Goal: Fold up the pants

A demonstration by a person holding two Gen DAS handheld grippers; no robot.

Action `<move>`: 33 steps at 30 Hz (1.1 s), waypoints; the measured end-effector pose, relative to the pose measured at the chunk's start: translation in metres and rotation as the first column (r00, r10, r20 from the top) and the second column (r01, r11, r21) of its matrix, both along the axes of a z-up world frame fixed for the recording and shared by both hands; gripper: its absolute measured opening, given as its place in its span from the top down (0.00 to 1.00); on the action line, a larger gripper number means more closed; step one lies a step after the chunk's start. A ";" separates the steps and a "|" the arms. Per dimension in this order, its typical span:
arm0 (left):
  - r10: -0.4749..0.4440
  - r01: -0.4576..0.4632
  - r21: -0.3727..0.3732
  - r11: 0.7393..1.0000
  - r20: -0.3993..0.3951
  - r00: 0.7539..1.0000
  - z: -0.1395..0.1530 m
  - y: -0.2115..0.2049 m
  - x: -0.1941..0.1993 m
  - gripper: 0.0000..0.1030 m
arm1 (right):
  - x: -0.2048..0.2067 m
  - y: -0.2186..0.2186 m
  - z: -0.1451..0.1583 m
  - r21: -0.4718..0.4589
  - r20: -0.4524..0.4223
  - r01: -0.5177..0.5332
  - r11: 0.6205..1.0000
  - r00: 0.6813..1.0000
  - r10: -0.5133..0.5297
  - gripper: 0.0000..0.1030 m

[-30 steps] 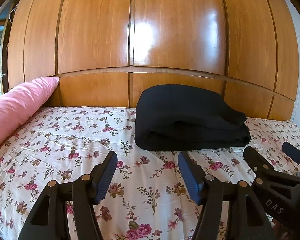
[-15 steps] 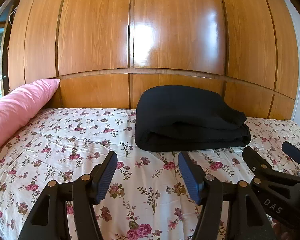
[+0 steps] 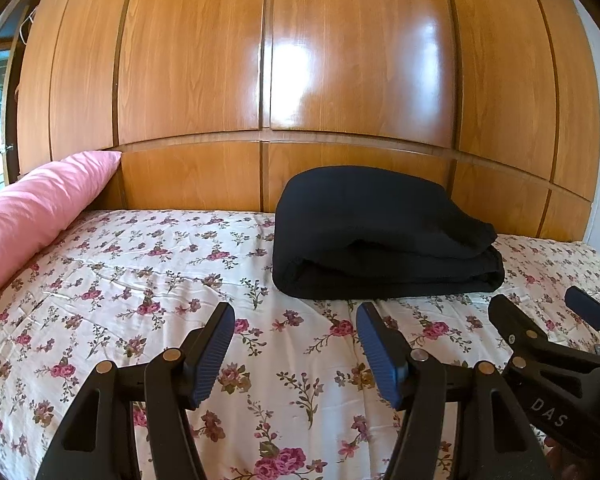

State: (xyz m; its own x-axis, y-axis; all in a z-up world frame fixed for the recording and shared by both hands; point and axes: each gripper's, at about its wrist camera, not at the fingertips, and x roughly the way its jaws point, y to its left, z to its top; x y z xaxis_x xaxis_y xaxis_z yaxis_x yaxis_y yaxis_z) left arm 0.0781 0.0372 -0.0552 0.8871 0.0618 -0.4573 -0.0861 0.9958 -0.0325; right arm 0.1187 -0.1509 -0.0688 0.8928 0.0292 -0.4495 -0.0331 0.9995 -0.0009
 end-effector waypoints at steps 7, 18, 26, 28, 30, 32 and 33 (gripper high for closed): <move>-0.001 0.001 0.006 1.000 0.000 1.000 0.000 -0.002 -0.001 0.38 | 0.001 0.000 0.000 -0.001 -0.003 0.000 1.000 1.000 0.000 0.00; -0.003 0.003 0.008 1.000 -0.007 1.000 -0.001 -0.002 0.000 0.38 | 0.001 0.000 -0.002 -0.001 -0.008 0.000 1.000 1.000 0.000 0.00; -0.008 0.008 0.012 1.000 -0.006 1.000 -0.001 -0.002 -0.001 0.38 | 0.001 0.000 -0.002 -0.001 -0.005 0.002 1.000 1.000 -0.002 0.00; -0.009 0.009 0.013 1.000 -0.006 1.000 0.000 -0.002 -0.001 0.38 | 0.001 0.001 -0.002 -0.002 -0.006 0.002 1.000 1.000 -0.002 0.00; -0.010 0.010 0.016 1.000 -0.012 1.000 -0.001 -0.003 0.000 0.38 | 0.003 0.001 -0.003 -0.003 -0.015 0.001 1.000 1.000 -0.001 0.00; -0.011 0.011 0.017 1.000 -0.017 1.000 -0.001 -0.003 0.001 0.38 | 0.004 0.001 -0.003 -0.004 -0.025 0.000 1.000 1.000 0.000 0.00; -0.009 0.010 0.018 1.000 -0.016 1.000 -0.001 -0.003 0.001 0.38 | 0.004 0.001 -0.003 -0.003 -0.025 0.001 1.000 1.000 -0.001 0.00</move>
